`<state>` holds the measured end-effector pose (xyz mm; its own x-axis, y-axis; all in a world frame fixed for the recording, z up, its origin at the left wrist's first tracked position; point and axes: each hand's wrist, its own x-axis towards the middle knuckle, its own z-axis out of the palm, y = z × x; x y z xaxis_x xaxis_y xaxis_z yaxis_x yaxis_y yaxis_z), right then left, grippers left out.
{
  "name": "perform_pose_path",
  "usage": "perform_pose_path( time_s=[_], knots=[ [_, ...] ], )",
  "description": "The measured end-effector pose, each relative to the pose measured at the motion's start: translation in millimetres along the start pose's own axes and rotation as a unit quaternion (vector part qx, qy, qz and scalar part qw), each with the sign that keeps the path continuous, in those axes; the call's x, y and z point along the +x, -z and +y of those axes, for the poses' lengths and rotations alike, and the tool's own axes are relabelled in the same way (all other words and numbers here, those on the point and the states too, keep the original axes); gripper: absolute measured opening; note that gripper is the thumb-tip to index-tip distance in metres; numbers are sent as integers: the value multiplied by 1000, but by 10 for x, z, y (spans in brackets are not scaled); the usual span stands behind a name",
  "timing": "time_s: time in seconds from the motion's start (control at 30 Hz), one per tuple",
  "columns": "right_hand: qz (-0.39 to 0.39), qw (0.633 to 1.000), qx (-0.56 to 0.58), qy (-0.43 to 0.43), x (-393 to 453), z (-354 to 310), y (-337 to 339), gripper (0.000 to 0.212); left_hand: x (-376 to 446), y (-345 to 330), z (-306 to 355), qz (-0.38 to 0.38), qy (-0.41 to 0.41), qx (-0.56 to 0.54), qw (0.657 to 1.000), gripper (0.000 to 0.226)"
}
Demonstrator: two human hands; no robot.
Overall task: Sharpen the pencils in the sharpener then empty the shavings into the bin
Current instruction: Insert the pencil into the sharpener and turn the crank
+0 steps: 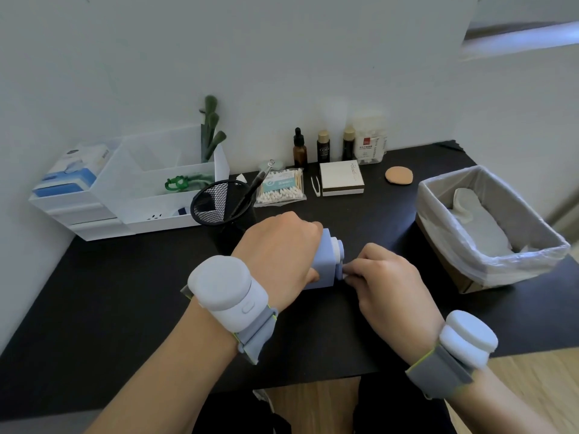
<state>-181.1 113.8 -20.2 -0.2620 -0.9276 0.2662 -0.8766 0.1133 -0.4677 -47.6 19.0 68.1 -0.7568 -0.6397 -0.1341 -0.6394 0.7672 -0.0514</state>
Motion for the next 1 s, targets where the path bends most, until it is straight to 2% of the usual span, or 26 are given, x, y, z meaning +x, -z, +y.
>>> perform_pose_path(
  time_s=[0.2,0.37,0.6,0.83,1.0],
  knots=[
    [3,1000,4,11,-176,-104,145,17,-12,3,8,10,-1,-2,1000,31],
    [37,999,8,29,-213,-170,301,11,7,-17,-12,8,0,-5,1000,31],
    [99,993,-1,68,-32,-208,452,14,18,-9,0,1,2,-5,1000,30],
    [125,989,24,71,332,-159,427,18,28,6,10,-5,-2,-3,1000,31],
    [107,993,45,27,571,-77,317,16,37,13,3,-15,-3,-4,1000,31]
  ],
)
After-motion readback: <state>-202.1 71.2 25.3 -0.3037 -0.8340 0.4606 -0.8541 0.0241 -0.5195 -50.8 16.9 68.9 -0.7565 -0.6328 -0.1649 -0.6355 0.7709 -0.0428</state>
